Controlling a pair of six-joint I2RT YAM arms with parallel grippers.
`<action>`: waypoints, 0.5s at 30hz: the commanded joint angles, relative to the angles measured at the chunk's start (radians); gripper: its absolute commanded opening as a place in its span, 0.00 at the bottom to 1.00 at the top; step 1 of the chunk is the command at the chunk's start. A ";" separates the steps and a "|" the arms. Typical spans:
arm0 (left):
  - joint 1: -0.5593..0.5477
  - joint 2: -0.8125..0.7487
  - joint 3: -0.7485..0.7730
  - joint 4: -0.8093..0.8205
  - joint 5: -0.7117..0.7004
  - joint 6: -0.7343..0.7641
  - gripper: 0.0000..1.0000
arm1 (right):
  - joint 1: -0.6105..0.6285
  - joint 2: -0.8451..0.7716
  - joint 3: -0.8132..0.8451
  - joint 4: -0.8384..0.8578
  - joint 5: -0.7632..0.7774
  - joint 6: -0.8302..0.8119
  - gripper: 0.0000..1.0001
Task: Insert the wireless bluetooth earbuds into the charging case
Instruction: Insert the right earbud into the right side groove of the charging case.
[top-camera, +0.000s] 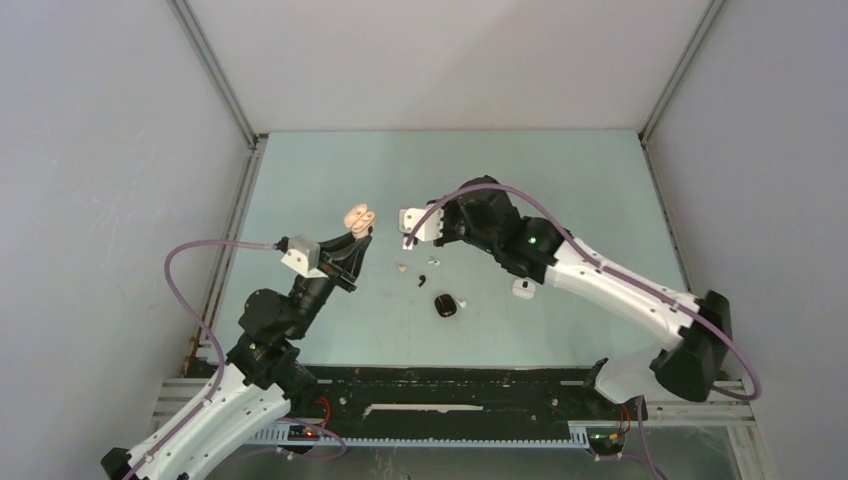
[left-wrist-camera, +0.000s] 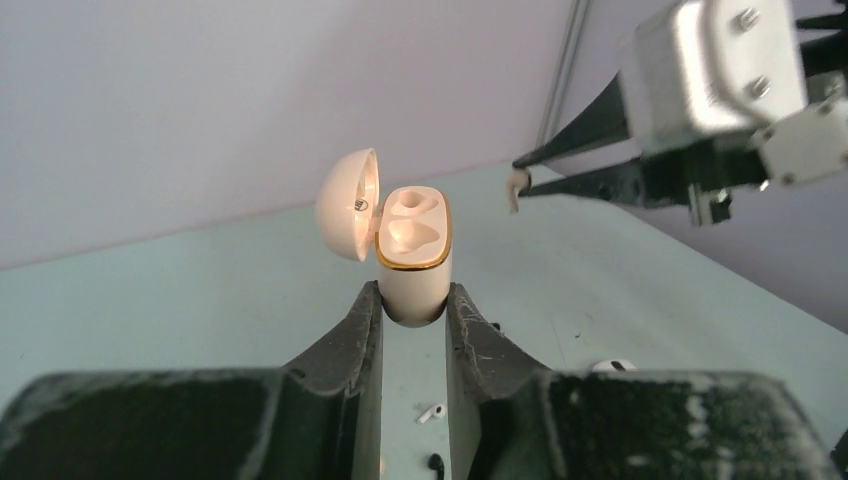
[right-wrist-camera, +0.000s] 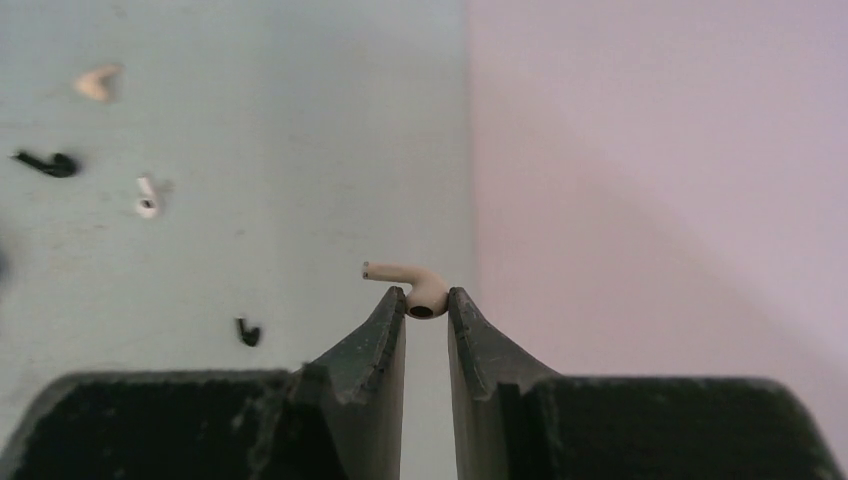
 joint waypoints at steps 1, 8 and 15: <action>-0.003 0.021 0.003 0.130 0.069 0.008 0.00 | 0.024 -0.137 -0.005 0.105 0.142 -0.133 0.00; -0.022 0.085 0.038 0.172 0.113 0.072 0.00 | 0.241 -0.247 -0.045 0.335 0.290 -0.397 0.00; -0.085 0.118 0.066 0.219 0.064 0.312 0.00 | 0.406 -0.180 -0.098 0.612 0.457 -0.644 0.00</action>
